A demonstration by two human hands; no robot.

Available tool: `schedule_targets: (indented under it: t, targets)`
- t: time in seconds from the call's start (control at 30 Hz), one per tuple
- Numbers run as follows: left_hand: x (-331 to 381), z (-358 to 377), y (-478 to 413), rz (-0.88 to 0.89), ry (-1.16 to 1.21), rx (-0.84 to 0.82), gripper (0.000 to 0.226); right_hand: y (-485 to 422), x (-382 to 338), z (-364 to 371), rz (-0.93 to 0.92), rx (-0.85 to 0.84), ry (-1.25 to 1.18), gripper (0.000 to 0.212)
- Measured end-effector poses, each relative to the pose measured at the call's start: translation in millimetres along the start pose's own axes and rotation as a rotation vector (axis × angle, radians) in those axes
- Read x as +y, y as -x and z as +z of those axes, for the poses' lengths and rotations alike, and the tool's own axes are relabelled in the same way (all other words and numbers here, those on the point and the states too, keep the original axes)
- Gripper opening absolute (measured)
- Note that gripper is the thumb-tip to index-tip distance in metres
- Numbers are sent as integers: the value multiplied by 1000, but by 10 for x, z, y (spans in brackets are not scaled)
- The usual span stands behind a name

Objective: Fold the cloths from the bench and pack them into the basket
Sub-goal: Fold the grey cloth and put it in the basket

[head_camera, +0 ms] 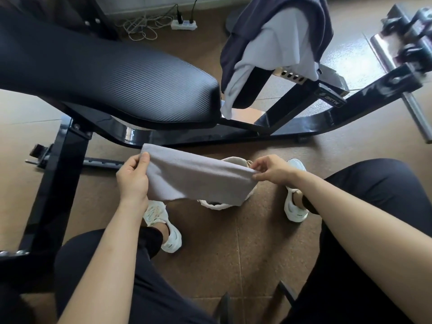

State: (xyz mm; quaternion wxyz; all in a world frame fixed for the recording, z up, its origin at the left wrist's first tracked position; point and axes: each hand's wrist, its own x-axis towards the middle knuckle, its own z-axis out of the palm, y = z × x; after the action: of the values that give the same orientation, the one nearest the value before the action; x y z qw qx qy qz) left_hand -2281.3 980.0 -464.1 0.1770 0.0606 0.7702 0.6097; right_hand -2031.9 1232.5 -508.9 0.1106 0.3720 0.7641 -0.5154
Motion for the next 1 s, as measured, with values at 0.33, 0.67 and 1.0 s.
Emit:
schedule_targets:
  t: [0.33,0.67,1.0]
  targets:
    - [-114,59,39,98,-273,-90,9,113,-298,-100,35,225,-448,12]
    - [-82,494,411,209,-358,-341,18,277,-547,83,-85,229,-534,14]
    - [-86,748,761,300,-406,-452,28,342,-743,362,-179,202,-434,24]
